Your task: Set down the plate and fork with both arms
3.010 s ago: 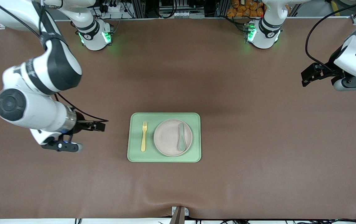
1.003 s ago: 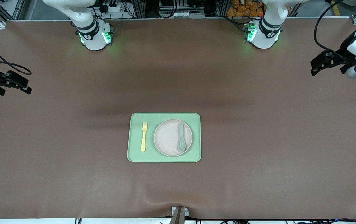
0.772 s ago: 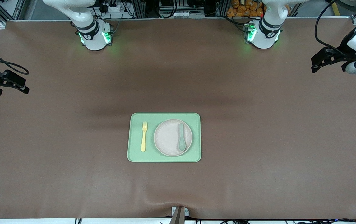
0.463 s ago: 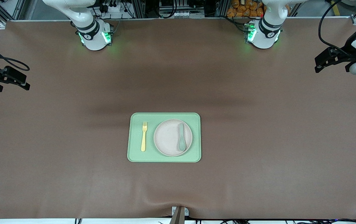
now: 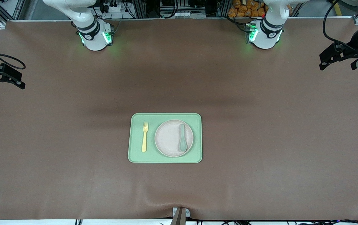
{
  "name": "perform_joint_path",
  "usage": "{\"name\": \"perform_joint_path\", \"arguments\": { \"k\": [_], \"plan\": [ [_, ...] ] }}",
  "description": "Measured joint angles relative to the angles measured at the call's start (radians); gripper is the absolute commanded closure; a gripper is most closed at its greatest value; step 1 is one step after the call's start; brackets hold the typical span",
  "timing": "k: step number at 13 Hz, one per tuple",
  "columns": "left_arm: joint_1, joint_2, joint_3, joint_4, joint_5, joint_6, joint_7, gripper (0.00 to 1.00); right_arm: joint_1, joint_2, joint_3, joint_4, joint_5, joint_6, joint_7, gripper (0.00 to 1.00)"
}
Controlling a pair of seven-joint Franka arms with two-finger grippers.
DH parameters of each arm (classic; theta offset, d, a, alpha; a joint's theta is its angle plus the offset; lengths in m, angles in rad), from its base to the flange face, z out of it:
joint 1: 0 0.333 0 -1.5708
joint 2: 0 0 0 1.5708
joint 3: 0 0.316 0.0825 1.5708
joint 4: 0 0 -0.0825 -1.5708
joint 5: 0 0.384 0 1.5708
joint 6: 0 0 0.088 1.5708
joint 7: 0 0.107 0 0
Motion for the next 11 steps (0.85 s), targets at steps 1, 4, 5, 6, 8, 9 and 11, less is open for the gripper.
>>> {"name": "perform_joint_path", "arguments": {
  "k": [1, 4, 5, 6, 8, 9, 11],
  "plan": [
    [-0.003, 0.001, 0.0, 0.0, 0.0, 0.0, 0.004, 0.0, 0.0, 0.0, -0.001, 0.003, -0.002, -0.02, 0.002, 0.0],
    [-0.078, 0.006, 0.069, 0.008, 0.0, 0.0, 0.004, 0.0, 0.0, 0.0, -0.017, 0.004, -0.002, -0.05, 0.009, 0.0],
    [-0.123, 0.007, 0.121, 0.011, 0.0, 0.0, 0.004, 0.0, 0.0, 0.0, -0.018, 0.004, -0.002, -0.05, 0.01, 0.0],
    [-0.15, 0.008, 0.159, 0.013, 0.0, 0.0, 0.005, 0.0, 0.0, 0.0, -0.018, 0.004, -0.002, -0.05, 0.01, 0.0],
    [-0.164, 0.009, 0.187, 0.013, 0.0, -0.001, 0.007, 0.0, 0.0, 0.0, -0.018, 0.004, -0.002, -0.05, 0.011, 0.0],
    [-0.164, 0.009, 0.188, 0.014, 0.0, -0.005, 0.007, 0.0, 0.0, 0.0, -0.018, 0.004, -0.002, -0.05, 0.011, 0.0],
    [-0.164, 0.009, 0.188, 0.016, 0.0, -0.018, 0.007, 0.0, 0.0, 0.0, -0.018, 0.004, -0.002, -0.05, 0.011, 0.0]
  ]
}}
